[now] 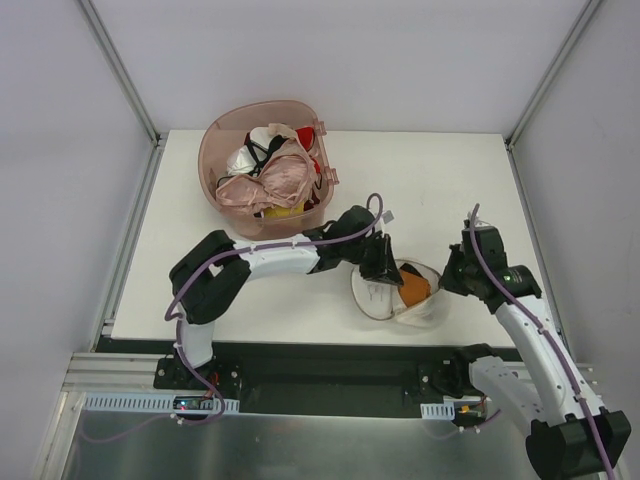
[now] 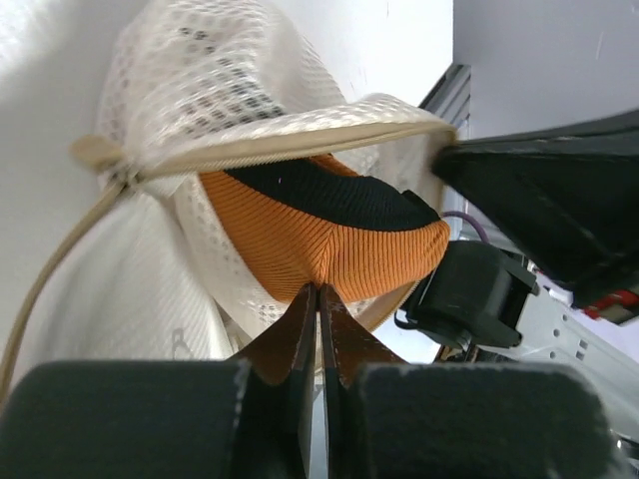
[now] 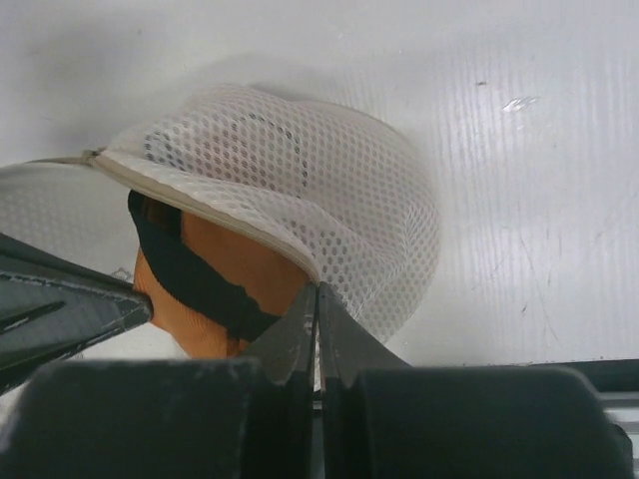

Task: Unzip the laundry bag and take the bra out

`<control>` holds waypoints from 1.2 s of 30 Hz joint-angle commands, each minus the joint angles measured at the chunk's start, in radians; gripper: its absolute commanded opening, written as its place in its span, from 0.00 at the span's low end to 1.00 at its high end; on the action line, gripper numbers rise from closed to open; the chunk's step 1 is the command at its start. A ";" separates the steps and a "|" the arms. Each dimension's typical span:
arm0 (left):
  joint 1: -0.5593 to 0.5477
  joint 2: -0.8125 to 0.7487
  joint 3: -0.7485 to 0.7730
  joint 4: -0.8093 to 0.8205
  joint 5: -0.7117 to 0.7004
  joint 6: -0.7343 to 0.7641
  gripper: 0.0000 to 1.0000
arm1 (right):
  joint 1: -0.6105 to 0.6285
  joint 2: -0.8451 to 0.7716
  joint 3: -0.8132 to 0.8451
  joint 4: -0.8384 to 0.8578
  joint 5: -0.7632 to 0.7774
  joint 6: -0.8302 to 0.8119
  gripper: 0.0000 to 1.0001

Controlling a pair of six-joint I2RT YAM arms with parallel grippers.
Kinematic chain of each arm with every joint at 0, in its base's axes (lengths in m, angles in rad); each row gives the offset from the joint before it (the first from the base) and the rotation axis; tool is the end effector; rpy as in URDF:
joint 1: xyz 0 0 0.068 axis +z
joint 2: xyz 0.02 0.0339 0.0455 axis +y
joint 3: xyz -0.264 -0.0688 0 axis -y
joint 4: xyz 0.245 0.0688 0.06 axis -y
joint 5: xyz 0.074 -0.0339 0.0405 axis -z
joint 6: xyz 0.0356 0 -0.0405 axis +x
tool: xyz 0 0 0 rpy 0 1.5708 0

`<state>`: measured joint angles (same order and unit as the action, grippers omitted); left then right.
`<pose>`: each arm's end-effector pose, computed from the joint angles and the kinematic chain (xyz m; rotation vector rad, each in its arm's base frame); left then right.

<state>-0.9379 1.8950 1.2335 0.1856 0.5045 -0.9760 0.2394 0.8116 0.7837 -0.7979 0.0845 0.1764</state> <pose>0.2391 -0.3551 0.2124 0.3343 2.4283 -1.5661 0.1553 0.0348 0.2777 -0.0359 2.3946 0.0941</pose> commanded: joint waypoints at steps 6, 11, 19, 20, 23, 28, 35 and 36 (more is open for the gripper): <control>-0.001 -0.091 -0.020 0.110 0.017 0.017 0.00 | -0.005 0.103 -0.113 0.170 -0.143 0.052 0.01; 0.019 -0.213 -0.060 0.161 0.026 0.040 0.00 | -0.005 0.178 -0.127 0.229 -0.160 0.071 0.01; 0.139 -0.284 -0.146 0.537 0.140 -0.165 0.00 | -0.005 0.172 -0.135 0.253 -0.146 0.098 0.01; 0.155 -0.287 -0.143 0.552 0.147 -0.182 0.00 | -0.005 0.164 -0.138 0.252 -0.147 0.101 0.01; 0.211 -0.310 -0.102 0.539 0.170 -0.182 0.00 | -0.006 0.143 -0.141 0.241 -0.149 0.101 0.01; 0.269 -0.398 0.067 0.211 0.141 0.022 0.00 | -0.006 0.115 -0.138 0.224 -0.146 0.101 0.01; 0.275 -0.471 0.152 0.048 0.117 0.143 0.00 | -0.005 0.115 -0.129 0.227 -0.144 0.104 0.01; 0.277 -0.481 0.149 0.035 0.111 0.158 0.00 | -0.005 0.115 -0.127 0.227 -0.144 0.106 0.01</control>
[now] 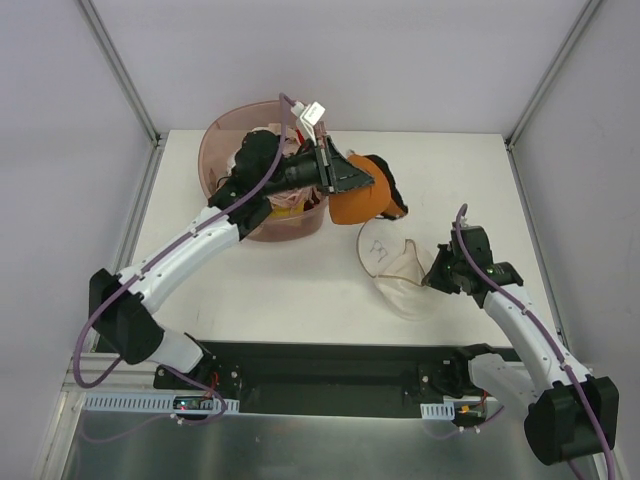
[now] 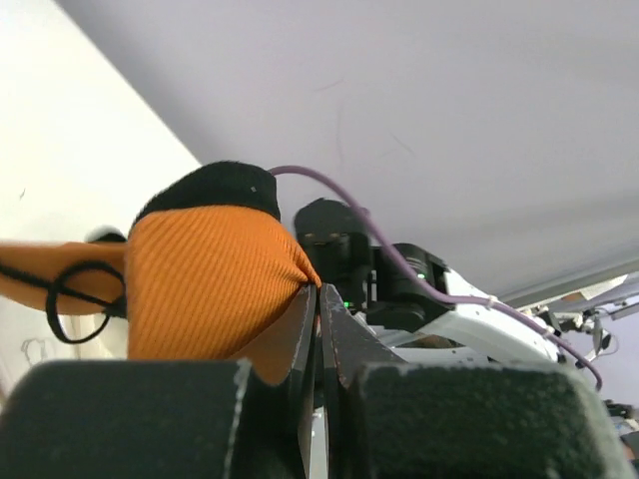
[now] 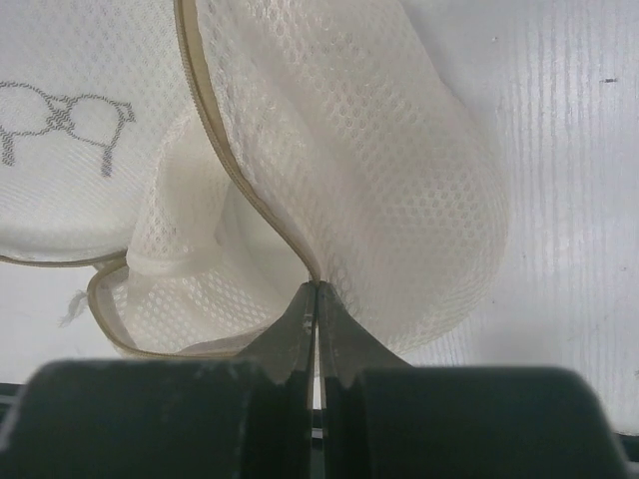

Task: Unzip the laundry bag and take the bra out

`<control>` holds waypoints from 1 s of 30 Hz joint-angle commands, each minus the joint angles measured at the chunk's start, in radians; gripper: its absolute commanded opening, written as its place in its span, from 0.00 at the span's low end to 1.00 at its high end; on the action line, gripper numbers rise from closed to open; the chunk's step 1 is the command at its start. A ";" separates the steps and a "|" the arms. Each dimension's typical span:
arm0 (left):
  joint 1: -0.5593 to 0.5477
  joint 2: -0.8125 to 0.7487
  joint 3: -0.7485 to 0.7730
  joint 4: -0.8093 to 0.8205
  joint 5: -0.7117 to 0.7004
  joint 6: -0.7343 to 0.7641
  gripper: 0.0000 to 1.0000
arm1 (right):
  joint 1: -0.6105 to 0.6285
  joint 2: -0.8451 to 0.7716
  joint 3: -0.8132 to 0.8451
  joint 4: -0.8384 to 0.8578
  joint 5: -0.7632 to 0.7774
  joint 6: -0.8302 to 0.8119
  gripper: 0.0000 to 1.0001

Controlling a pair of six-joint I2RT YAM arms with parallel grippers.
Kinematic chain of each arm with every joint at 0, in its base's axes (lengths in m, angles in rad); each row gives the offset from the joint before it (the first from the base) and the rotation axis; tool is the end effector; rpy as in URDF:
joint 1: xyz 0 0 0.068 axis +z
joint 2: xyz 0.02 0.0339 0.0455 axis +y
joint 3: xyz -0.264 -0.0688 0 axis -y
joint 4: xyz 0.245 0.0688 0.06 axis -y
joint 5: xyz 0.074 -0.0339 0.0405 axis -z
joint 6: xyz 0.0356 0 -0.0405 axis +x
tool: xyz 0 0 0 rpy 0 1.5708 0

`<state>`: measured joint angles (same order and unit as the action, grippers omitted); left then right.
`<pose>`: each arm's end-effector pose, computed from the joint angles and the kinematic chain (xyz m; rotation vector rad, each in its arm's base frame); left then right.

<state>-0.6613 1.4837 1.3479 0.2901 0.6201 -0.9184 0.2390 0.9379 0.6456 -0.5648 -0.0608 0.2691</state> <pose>0.2632 -0.2311 0.4186 0.3862 1.6539 -1.6779 0.1816 0.0465 0.2304 0.0091 2.4488 0.3015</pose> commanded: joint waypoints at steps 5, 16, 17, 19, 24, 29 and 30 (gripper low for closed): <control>0.112 -0.132 0.091 -0.196 -0.056 0.205 0.00 | -0.004 -0.014 0.023 -0.009 -0.004 0.010 0.01; 0.422 -0.175 0.172 -0.322 -0.071 0.248 0.00 | -0.004 -0.037 0.020 -0.023 0.001 0.015 0.01; 0.436 -0.172 0.178 -0.328 -0.074 0.260 0.00 | -0.004 -0.039 0.020 -0.024 0.004 0.012 0.01; 0.469 -0.157 0.194 -0.335 -0.082 0.268 0.00 | -0.004 -0.040 0.022 -0.030 0.004 0.010 0.01; 0.520 -0.076 0.206 -0.333 -0.160 0.325 0.00 | -0.004 -0.037 0.020 -0.029 0.000 0.016 0.01; 0.545 0.012 0.162 -0.301 -0.242 0.371 0.00 | -0.004 -0.067 0.020 -0.044 0.012 0.022 0.01; 0.546 0.015 0.111 -0.266 -0.322 0.371 0.00 | -0.003 -0.073 0.019 -0.050 0.016 0.024 0.01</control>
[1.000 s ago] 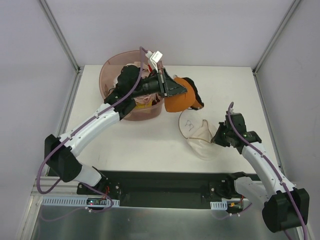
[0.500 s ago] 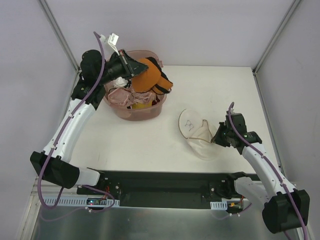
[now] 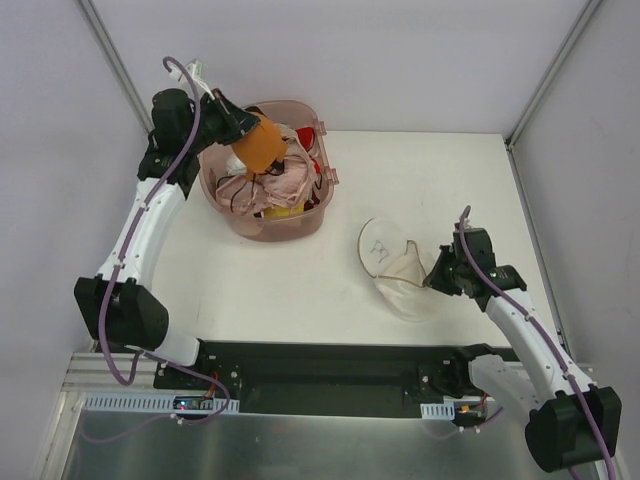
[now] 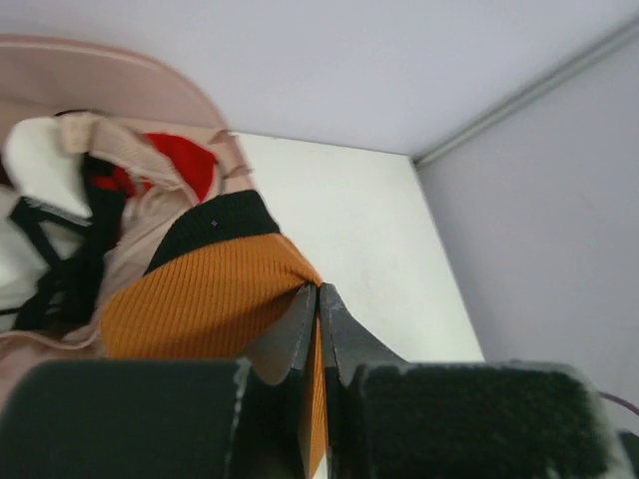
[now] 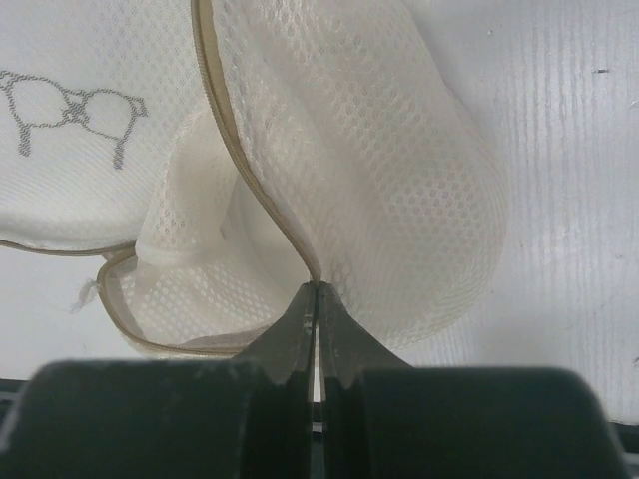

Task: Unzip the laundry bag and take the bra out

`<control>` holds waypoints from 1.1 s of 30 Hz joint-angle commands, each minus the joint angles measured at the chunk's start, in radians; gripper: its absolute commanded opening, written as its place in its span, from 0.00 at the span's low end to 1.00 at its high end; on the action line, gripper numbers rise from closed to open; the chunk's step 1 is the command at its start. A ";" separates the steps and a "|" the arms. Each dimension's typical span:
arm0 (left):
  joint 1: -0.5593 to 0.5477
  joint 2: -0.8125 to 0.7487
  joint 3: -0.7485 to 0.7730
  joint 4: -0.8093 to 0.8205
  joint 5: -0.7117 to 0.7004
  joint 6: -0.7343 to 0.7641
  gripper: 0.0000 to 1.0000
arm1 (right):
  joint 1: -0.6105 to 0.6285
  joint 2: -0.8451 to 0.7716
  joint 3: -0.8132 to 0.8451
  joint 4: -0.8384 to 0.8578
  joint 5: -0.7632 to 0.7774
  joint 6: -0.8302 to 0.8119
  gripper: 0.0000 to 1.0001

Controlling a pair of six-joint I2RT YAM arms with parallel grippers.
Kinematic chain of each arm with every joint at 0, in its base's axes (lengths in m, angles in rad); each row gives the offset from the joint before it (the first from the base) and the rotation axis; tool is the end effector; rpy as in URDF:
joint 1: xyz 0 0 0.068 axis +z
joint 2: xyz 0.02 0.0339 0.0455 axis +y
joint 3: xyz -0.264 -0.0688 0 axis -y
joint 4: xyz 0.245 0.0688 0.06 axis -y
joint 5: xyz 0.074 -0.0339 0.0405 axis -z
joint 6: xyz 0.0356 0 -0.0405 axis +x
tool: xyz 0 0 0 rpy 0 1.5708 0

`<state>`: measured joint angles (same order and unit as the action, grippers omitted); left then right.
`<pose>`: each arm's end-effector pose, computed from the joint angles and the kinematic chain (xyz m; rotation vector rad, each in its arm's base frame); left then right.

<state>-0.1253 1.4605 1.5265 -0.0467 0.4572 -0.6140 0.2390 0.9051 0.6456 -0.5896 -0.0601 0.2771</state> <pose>0.3328 -0.0578 0.4540 -0.0187 1.6309 -0.9288 0.1758 0.0450 0.2340 0.0188 2.4412 0.3060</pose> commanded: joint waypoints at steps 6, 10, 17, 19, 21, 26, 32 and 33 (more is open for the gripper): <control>0.012 0.084 -0.111 0.051 -0.174 0.109 0.99 | -0.004 -0.049 0.029 -0.039 0.020 0.013 0.01; 0.003 0.009 -0.085 -0.008 -0.153 0.118 0.99 | -0.003 -0.054 0.089 -0.062 0.028 0.011 0.01; -0.027 -0.187 -0.106 -0.157 -0.270 0.226 0.99 | -0.004 -0.086 0.201 -0.114 0.049 0.011 0.01; -0.027 -0.229 -0.121 -0.185 -0.313 0.259 0.99 | -0.004 -0.089 0.224 -0.130 0.054 0.010 0.01; -0.027 -0.236 -0.127 -0.228 -0.327 0.276 0.99 | -0.004 -0.089 0.261 -0.150 0.054 0.007 0.01; -0.030 -0.230 -0.175 -0.288 -0.207 0.267 0.99 | -0.004 -0.103 0.328 -0.188 0.126 0.007 0.01; -0.056 -0.287 -0.331 -0.317 -0.161 0.266 0.99 | -0.006 -0.137 0.404 -0.263 0.204 -0.022 0.01; -0.057 -0.310 -0.350 -0.321 -0.157 0.269 0.99 | -0.006 -0.138 0.410 -0.269 0.216 -0.029 0.01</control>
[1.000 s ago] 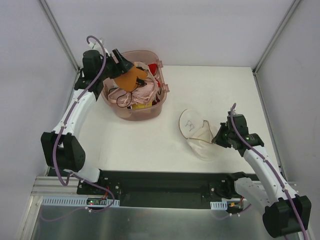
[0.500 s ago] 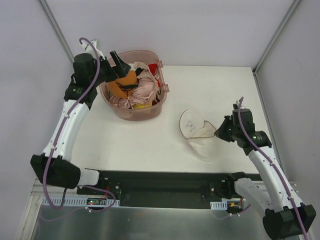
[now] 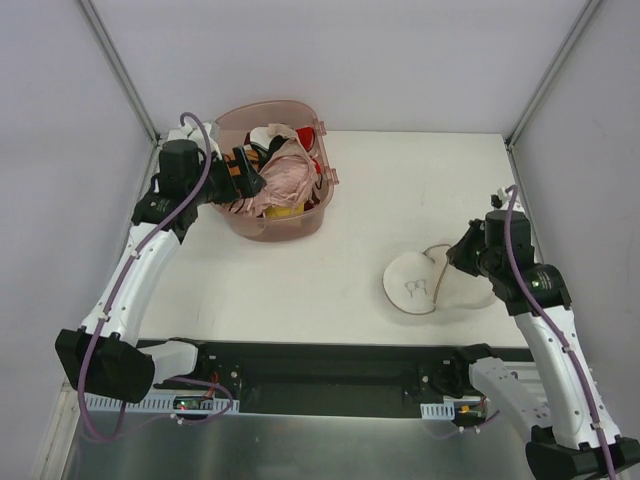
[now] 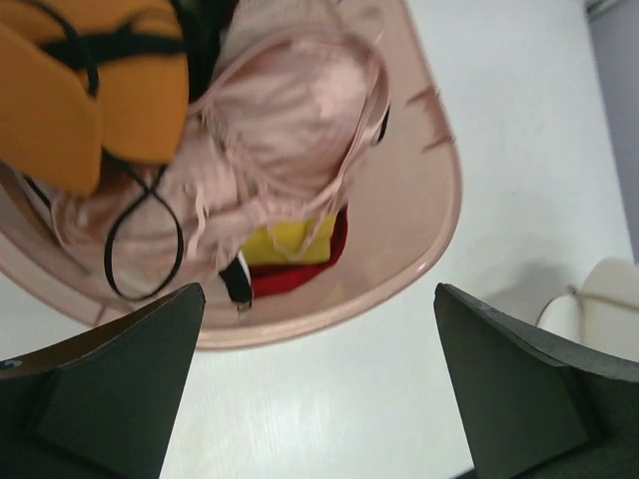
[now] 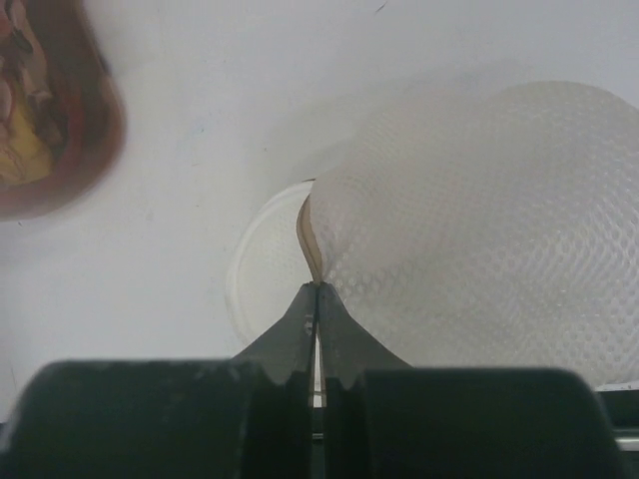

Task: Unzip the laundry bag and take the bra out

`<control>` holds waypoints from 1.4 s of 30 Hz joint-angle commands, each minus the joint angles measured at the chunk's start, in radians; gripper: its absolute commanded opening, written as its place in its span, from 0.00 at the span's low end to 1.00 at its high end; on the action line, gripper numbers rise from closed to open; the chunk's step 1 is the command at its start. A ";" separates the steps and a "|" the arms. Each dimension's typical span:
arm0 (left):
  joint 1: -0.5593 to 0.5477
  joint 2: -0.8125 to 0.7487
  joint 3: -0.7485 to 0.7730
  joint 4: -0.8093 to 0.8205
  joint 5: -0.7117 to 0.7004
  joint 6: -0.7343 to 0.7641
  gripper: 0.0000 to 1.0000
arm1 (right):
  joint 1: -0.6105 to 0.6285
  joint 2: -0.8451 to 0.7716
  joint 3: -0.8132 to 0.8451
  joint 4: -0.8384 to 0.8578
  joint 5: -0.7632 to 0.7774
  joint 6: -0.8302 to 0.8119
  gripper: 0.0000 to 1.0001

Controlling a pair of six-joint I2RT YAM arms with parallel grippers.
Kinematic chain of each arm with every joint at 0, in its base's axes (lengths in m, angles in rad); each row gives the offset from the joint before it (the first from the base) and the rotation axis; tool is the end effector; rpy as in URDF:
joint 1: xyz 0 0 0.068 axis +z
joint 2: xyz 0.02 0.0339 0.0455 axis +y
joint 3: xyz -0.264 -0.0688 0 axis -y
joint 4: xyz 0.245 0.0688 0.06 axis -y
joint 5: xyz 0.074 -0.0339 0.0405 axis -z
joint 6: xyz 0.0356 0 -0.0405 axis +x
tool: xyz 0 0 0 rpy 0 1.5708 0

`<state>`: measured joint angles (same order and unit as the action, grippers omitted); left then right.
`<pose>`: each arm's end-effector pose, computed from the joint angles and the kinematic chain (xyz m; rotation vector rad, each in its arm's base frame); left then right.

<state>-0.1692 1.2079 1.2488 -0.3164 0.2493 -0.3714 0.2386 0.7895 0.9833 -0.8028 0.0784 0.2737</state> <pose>0.2677 -0.0546 0.4008 -0.0124 1.8811 -0.6044 0.1491 0.0334 0.3444 0.0830 2.1835 0.2059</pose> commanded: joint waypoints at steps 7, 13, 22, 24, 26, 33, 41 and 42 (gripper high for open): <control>-0.013 -0.149 -0.149 -0.115 0.056 0.035 0.99 | -0.047 0.080 0.150 -0.009 0.110 -0.077 0.01; -0.013 -0.208 -0.164 -0.131 0.041 0.035 0.99 | -0.122 0.299 0.244 0.108 0.092 -0.103 0.65; -0.013 -0.226 -0.123 -0.239 -0.088 0.026 0.99 | -0.150 0.292 0.292 0.002 0.181 -0.117 0.98; -0.013 -0.237 -0.126 -0.243 -0.104 0.034 0.99 | -0.162 0.236 0.273 -0.012 0.195 -0.133 0.99; -0.013 -0.258 -0.135 -0.242 -0.113 0.037 0.99 | -0.165 0.197 0.244 -0.029 0.198 -0.142 1.00; -0.013 -0.306 -0.155 -0.243 -0.079 0.074 0.99 | -0.165 0.053 0.183 -0.094 0.178 -0.145 0.96; -0.013 -0.331 -0.163 -0.242 -0.056 0.080 0.99 | -0.165 0.004 0.160 -0.159 0.244 -0.130 0.97; -0.013 -0.334 -0.164 -0.242 -0.054 0.081 0.99 | -0.165 0.001 0.153 -0.157 0.244 -0.133 0.97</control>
<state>-0.1772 0.8936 1.0893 -0.5598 0.1745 -0.3191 0.0788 0.8104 1.1519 -0.9241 0.2745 0.1413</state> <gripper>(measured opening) 0.991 0.965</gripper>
